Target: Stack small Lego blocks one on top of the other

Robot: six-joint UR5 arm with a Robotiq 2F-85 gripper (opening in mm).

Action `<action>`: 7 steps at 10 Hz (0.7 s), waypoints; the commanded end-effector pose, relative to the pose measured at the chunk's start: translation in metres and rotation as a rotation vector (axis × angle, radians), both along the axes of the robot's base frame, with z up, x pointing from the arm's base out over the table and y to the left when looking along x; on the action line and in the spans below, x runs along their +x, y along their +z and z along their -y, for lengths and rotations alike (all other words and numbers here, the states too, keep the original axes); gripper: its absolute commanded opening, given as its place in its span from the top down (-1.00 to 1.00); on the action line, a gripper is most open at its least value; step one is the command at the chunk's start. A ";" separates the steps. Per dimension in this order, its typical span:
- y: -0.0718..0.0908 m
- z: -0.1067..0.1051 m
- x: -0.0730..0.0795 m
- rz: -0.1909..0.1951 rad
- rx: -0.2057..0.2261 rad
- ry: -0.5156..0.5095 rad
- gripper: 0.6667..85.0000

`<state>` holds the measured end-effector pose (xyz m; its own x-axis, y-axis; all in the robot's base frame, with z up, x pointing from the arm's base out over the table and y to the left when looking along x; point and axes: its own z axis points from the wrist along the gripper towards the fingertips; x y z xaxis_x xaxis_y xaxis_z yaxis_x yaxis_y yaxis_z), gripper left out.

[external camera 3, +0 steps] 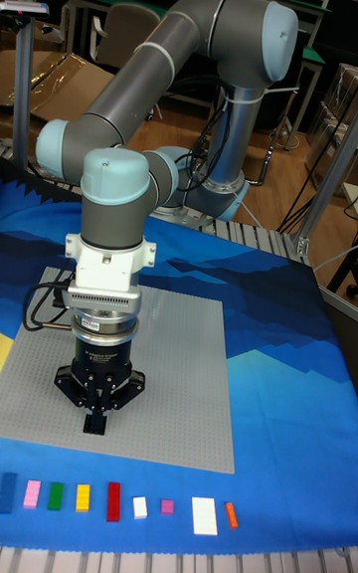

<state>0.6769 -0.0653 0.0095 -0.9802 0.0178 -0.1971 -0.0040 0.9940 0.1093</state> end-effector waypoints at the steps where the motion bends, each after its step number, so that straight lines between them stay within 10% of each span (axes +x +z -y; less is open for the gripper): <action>1: -0.003 0.006 -0.010 -0.036 -0.024 -0.007 0.99; 7: -0.005 0.010 0.000 0.013 -0.032 0.011 0.99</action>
<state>0.6704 -0.0730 0.0028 -0.9830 -0.0016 -0.1834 -0.0155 0.9971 0.0743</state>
